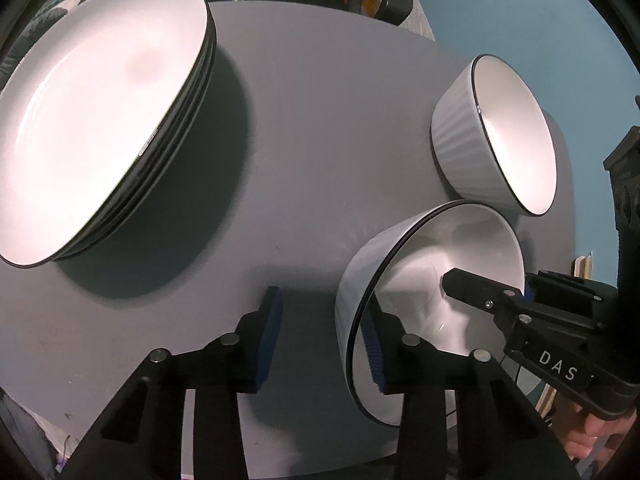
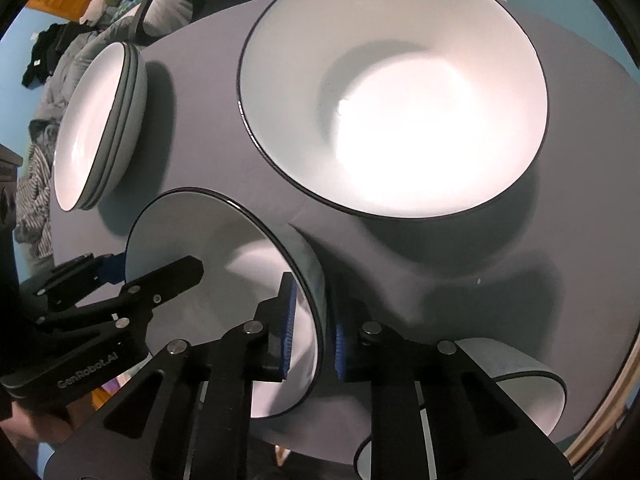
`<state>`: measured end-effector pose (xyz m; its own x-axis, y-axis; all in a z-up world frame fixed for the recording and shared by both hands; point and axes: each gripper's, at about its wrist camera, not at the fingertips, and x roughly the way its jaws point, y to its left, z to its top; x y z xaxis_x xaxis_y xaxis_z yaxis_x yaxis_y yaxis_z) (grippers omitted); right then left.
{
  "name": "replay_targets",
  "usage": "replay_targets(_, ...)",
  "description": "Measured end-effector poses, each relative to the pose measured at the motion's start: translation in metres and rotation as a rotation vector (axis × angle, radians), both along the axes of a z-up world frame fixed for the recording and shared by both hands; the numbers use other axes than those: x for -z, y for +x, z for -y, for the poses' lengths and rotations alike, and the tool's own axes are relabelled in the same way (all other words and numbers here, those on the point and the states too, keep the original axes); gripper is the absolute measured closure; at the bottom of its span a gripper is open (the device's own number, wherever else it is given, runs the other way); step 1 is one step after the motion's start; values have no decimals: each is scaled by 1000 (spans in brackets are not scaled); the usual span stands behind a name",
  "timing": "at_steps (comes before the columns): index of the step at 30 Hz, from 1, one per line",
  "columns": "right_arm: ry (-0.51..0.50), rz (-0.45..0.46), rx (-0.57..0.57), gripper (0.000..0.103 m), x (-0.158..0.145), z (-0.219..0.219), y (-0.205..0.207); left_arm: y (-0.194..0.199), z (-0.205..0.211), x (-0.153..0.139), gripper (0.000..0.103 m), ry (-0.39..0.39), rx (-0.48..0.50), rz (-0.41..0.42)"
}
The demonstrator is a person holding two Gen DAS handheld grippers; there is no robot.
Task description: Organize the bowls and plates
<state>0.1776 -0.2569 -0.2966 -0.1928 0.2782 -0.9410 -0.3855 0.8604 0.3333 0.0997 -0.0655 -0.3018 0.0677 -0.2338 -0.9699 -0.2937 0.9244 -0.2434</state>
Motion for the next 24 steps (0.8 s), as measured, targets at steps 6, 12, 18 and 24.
replay_targets(6, -5, 19, -28, 88, 0, -3, 0, -4, 4, 5, 71, 12, 27, 2)
replay_targets(12, -5, 25, -39, 89, -1, -3, -7, -6, 12, 7, 85, -18, 6, -16)
replay_targets(18, -14, 36, -41, 89, 0, -10, -10, -4, 41, 2, 91, 48, 56, 3)
replay_targets(24, -37, 70, -56, 90, -4, -20, -16, -7, 34, 4, 95, 12, 33, 1)
